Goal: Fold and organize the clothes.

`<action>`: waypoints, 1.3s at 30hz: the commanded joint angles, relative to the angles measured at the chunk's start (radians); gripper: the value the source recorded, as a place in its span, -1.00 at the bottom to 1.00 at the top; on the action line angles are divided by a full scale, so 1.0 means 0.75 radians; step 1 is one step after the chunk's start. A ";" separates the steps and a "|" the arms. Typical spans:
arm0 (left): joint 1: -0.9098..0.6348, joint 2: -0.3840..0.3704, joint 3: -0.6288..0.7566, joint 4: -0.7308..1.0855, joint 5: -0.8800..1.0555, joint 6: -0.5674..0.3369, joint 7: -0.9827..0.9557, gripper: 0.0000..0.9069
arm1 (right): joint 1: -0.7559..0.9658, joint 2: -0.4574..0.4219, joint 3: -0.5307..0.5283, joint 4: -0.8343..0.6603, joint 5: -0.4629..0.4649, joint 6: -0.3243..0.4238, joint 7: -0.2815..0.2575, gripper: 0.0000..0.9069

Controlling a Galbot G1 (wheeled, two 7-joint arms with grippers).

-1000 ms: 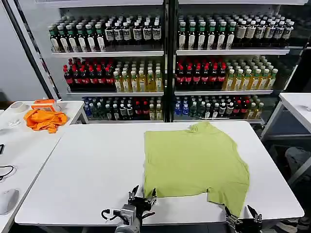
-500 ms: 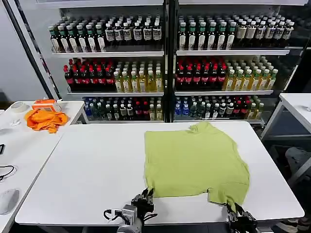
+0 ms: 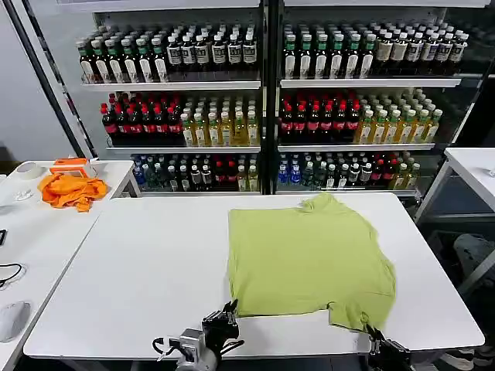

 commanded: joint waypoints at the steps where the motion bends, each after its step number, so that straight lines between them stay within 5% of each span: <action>1: 0.055 0.018 -0.050 -0.116 -0.052 -0.034 0.007 -0.96 | -0.030 0.000 0.003 0.044 -0.008 0.016 -0.002 -1.00; 14: 0.046 0.109 -0.153 -0.170 -0.146 -0.031 0.017 -0.96 | 0.036 -0.046 0.057 0.141 0.069 -0.021 0.017 -1.00; 22: -0.214 0.140 -0.133 0.117 -0.155 -0.027 0.029 -0.96 | 0.374 -0.143 -0.034 -0.026 0.131 -0.053 0.043 -1.00; 39: -0.409 0.080 -0.043 0.346 -0.106 -0.053 0.025 -0.96 | 0.809 -0.248 -0.248 -0.377 0.140 -0.127 -0.011 -1.00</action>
